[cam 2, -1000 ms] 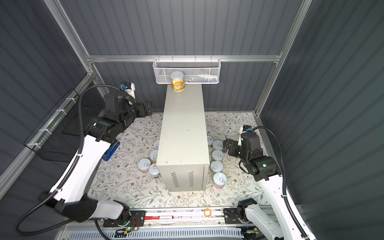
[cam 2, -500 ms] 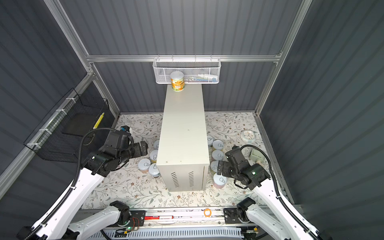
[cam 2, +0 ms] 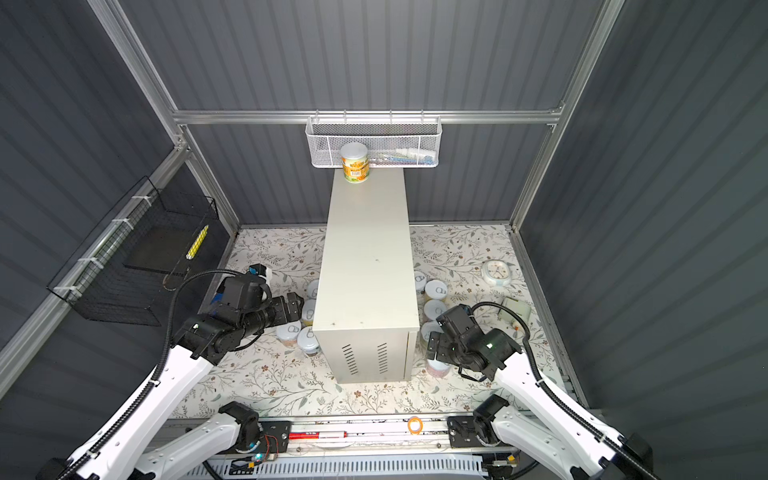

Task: Place and organize the canned foods onto the counter
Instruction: 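Lower the left gripper over the floor cans while the right gripper descends beside the cabinet, then grasp the pink-labelled can with the right gripper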

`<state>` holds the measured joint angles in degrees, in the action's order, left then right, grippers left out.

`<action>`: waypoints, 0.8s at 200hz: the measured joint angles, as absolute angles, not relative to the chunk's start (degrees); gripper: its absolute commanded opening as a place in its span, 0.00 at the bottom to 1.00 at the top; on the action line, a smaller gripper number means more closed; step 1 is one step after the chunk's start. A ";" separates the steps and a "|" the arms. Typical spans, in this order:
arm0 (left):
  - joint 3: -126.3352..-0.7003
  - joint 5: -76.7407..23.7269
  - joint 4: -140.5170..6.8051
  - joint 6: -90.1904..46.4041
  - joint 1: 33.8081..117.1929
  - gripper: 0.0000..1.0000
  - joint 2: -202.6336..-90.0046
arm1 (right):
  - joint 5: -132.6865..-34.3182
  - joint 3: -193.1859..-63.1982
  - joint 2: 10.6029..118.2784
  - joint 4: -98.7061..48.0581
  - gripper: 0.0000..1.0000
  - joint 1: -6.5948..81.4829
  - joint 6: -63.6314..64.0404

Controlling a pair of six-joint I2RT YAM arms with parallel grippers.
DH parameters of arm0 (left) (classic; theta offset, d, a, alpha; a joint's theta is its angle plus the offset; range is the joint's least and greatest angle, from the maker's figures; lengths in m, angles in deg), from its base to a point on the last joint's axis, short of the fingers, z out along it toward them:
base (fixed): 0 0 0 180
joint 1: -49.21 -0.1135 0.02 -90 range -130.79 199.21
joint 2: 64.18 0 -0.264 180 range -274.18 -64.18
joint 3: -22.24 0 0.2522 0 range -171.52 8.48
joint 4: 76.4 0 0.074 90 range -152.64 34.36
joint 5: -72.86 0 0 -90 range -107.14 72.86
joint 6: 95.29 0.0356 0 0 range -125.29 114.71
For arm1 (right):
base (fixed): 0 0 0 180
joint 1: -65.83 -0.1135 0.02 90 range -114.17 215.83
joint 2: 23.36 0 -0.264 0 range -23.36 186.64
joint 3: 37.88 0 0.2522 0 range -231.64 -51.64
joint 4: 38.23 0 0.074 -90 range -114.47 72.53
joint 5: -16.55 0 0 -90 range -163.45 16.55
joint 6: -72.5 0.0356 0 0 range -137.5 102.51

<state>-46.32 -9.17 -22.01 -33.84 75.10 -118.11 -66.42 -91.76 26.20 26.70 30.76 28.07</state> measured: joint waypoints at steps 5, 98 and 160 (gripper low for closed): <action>-46.02 -9.56 -22.58 -33.84 75.10 0.99 -118.22 | -66.51 -91.43 26.27 26.14 0.99 30.45 28.44; -42.41 -12.75 -29.64 -34.50 75.10 0.99 -119.31 | -66.03 -86.42 34.94 19.01 0.92 27.37 31.65; -41.65 -13.34 -32.20 -34.50 75.10 0.99 -120.93 | -65.07 -84.79 40.25 13.66 0.85 27.37 32.31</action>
